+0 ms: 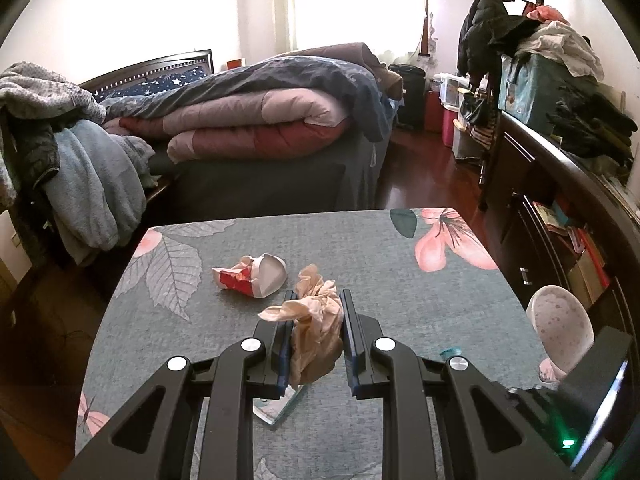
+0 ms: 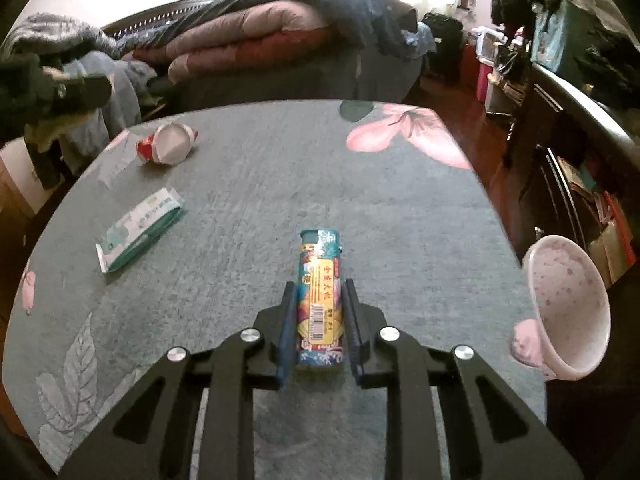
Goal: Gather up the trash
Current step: 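Carry the paper and lighter over the wastebasket and open both tools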
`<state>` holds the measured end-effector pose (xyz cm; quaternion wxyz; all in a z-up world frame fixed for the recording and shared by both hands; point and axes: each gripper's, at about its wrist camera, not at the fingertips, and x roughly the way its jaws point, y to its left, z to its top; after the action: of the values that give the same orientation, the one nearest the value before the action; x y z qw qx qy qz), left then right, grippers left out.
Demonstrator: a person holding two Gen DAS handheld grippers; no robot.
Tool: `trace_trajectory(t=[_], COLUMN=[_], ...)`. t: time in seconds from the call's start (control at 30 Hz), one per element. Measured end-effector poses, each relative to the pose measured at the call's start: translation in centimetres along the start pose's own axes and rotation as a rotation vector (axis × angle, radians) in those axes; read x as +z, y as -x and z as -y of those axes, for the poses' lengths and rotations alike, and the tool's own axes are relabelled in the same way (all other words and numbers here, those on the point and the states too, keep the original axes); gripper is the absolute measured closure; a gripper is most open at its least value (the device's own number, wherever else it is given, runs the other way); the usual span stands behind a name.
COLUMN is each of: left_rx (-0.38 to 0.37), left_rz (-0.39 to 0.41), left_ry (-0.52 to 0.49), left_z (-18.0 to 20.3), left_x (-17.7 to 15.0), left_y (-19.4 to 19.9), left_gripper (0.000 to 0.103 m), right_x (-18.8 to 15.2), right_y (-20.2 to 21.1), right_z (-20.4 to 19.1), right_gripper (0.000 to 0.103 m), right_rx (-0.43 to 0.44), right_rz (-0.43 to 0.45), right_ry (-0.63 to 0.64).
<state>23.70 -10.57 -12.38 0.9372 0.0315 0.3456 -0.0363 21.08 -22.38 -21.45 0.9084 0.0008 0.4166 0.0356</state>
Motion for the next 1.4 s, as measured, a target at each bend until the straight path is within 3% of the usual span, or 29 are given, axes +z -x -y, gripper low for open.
trace_trajectory(t=[0.3, 0.77, 1.4], left_rx=[-0.027, -0.107, -0.275], left_rz=[0.023, 0.054, 0.057], left_ry=[-0.034, -0.145, -0.353], left_z=[2.9, 12.1, 27.1], left_x=[0.6, 1.6, 1.2], left_y=[1.1, 1.7, 0.3], left_gripper=[0.082, 0.082, 0.082], right_x=[-0.6, -3.0, -7.2], right_y=[4.5, 8.9, 9.5], right_z=[3.9, 13.4, 27.8], right_gripper=[0.08, 0.08, 0.08], right_rx=[0.012, -0.029, -0.188], right_rz=[0.077, 0.159, 0.195], right_ry=[-0.066, -0.244, -0.515])
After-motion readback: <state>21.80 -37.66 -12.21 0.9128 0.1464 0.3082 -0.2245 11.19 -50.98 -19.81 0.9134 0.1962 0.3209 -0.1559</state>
